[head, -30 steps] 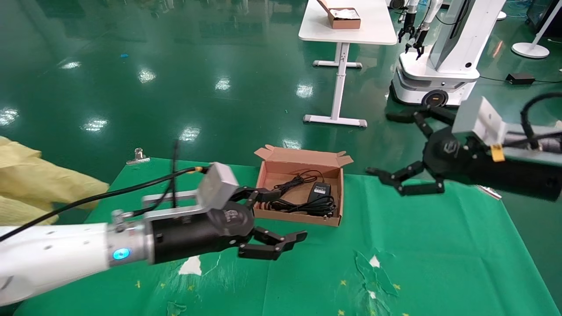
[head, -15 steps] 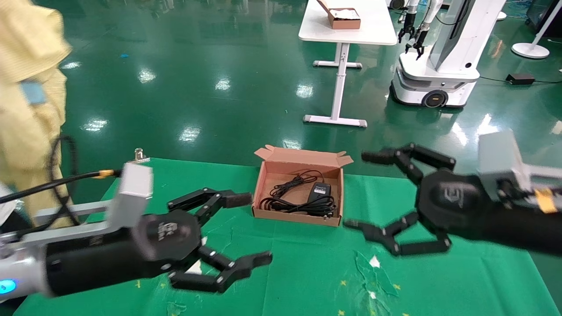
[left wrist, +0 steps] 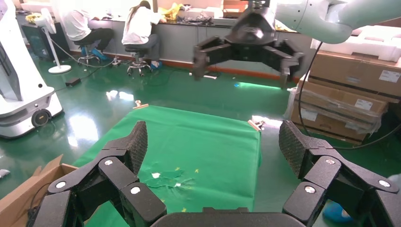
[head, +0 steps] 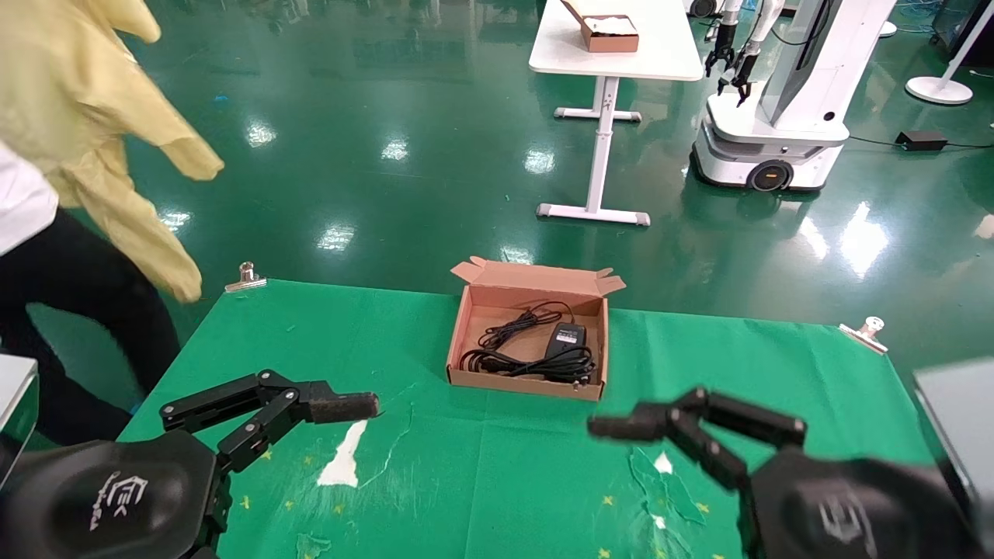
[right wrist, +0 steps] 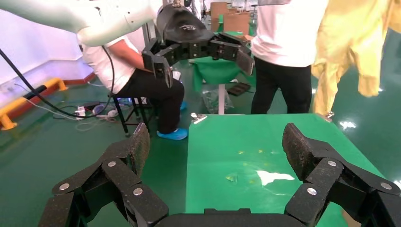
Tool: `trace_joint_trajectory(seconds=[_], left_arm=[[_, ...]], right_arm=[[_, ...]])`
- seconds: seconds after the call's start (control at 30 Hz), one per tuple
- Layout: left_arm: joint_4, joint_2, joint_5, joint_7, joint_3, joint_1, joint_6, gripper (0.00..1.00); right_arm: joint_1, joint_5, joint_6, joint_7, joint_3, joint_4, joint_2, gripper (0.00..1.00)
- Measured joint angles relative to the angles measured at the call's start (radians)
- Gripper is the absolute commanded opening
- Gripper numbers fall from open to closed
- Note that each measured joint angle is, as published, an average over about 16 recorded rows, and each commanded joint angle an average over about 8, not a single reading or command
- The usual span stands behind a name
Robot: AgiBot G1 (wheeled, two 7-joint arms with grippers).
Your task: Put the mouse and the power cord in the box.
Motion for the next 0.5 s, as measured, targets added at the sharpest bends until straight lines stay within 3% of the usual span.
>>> trace_joint_trajectory(seconds=[0.5], left_arm=[[-0.005, -0.006, -0.004, -0.001, -0.007, 0.004, 0.007, 1.00]], right_arm=[[-0.012, 0.009, -0.004, 0.012, 0.006, 0.015, 0.005, 1.00]])
